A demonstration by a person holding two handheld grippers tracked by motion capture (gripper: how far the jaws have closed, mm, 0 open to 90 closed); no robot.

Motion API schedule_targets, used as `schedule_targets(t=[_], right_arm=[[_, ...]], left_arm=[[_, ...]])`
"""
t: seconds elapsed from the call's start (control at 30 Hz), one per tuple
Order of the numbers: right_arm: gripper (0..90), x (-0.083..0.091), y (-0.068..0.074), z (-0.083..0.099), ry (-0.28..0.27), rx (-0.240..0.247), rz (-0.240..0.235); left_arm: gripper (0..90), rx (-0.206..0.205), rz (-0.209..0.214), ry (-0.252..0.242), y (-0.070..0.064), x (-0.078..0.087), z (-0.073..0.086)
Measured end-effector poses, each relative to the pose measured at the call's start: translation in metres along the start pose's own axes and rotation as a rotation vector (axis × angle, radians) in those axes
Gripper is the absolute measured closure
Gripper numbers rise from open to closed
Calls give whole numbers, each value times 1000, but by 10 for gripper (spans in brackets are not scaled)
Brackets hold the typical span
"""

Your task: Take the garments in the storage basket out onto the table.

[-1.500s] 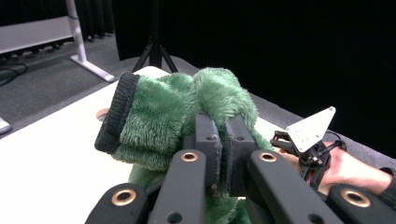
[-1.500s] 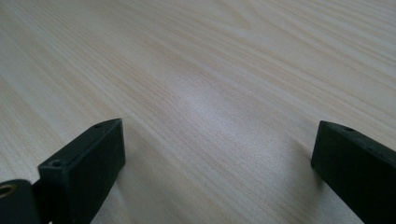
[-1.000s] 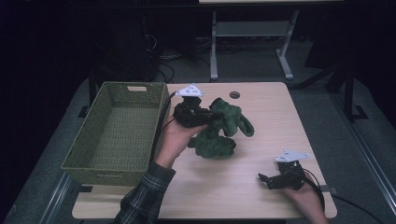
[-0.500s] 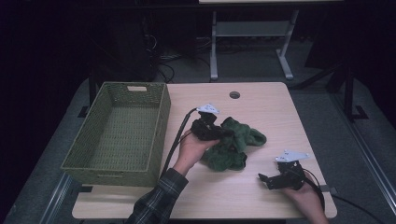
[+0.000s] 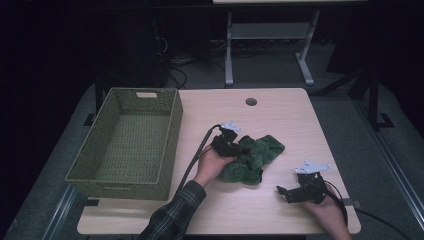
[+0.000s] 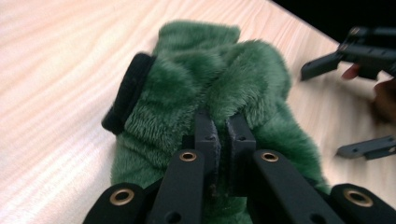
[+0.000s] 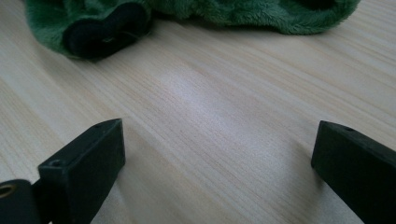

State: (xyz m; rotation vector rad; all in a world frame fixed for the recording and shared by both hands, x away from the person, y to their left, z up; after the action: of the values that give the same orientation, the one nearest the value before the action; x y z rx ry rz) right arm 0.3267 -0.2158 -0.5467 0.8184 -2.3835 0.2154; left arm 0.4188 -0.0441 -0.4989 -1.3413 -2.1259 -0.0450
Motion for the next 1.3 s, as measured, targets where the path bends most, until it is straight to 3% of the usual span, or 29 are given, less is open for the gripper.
schedule_targets(t=[0.07, 0.17, 0.23, 0.37, 0.6, 0.7, 0.93, 1.2, 1.3], right_arm=[[26, 0, 0, 0, 0, 0, 0], [26, 0, 0, 0, 0, 1, 0], [26, 0, 0, 0, -1, 2, -1], [26, 0, 0, 0, -1, 1, -1], [26, 0, 0, 0, 0, 2, -1], [26, 0, 0, 0, -1, 2, -1], [26, 0, 0, 0, -1, 3, -3], [26, 0, 1, 0, 0, 3, -3], [37, 0, 1, 0, 15, 0, 6]], left_arm=[[818, -12, -9, 12, 2, -2, 4], [699, -24, -21, 3, 1, 3, 2], [612, -48, -27, -12, -4, 10, -3], [527, -79, -14, -31, -17, 26, -9], [541, -127, 21, -50, -40, 47, -11], [554, -126, 45, -46, -52, 56, -1], [583, -151, 60, -18, -66, 63, 20], [561, -154, 33, 42, -60, 46, 44], [551, -182, -3, 66, -53, 39, 49]])
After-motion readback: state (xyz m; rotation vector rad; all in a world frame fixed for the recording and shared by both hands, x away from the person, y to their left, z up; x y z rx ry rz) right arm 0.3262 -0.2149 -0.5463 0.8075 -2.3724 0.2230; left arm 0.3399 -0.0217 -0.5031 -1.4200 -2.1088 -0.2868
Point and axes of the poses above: each handheld gripper's, and its own axes: x roughly backward along the jaws, z roughly out of its underside, y roughly to its left, the point moved 9 cm from there along -x, roughly forward along the jaws, and after that the axes turned 9 degrees about -y, right-handed, at the moved point
